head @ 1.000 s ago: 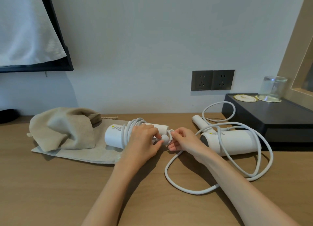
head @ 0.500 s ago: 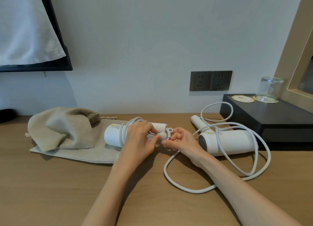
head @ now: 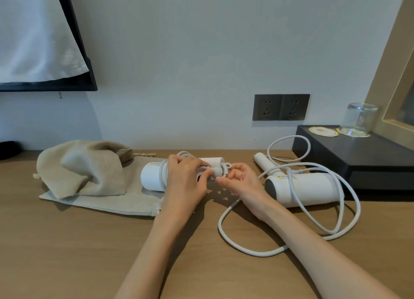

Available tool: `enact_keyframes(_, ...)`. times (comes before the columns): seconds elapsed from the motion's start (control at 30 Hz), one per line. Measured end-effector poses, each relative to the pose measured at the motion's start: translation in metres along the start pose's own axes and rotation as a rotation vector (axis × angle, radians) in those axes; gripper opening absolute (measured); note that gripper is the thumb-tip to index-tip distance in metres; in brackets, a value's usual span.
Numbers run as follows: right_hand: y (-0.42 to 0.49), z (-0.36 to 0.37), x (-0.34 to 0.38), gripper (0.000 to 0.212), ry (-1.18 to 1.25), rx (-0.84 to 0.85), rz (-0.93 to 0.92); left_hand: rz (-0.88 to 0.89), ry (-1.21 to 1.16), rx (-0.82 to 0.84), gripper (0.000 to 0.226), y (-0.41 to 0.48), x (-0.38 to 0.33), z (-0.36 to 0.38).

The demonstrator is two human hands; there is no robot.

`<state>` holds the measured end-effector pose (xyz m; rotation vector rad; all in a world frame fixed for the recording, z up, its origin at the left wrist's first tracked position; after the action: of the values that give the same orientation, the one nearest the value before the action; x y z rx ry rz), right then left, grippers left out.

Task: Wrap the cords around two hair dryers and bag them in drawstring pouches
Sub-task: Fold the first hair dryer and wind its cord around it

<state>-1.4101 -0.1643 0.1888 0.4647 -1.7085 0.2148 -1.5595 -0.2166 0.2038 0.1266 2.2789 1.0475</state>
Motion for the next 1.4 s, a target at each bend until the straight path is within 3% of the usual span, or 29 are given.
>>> enact_keyframes(0.33,0.002,-0.003,-0.007,0.059,-0.126,-0.041,0.096,0.153,0.204,0.107,0.008,-0.002,0.0,0.007)
enact_keyframes(0.7,0.003,0.0,-0.012,0.053,-0.37,-0.139,0.169,0.264,0.316,0.261,0.01,-0.002,-0.002,0.013)
enact_keyframes(1.1,0.006,0.005,-0.013,0.054,-0.481,-0.227,0.278,0.223,0.375,0.249,0.015,-0.004,-0.002,0.019)
enact_keyframes(1.4,0.009,-0.016,0.0,0.062,-0.504,0.039,0.346,0.231,0.276,0.245,0.014,-0.01,0.002,0.024)
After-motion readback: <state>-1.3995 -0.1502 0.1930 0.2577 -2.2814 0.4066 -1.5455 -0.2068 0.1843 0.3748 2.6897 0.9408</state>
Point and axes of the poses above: each hand's wrist, its own y-axis towards the middle knuckle, its own z-axis out of the palm, x = y × z, the point moved 1 cm from there along y, towards the middle knuckle, and after that the axes turned 10 degrees about -y, right-handed, at the moved point
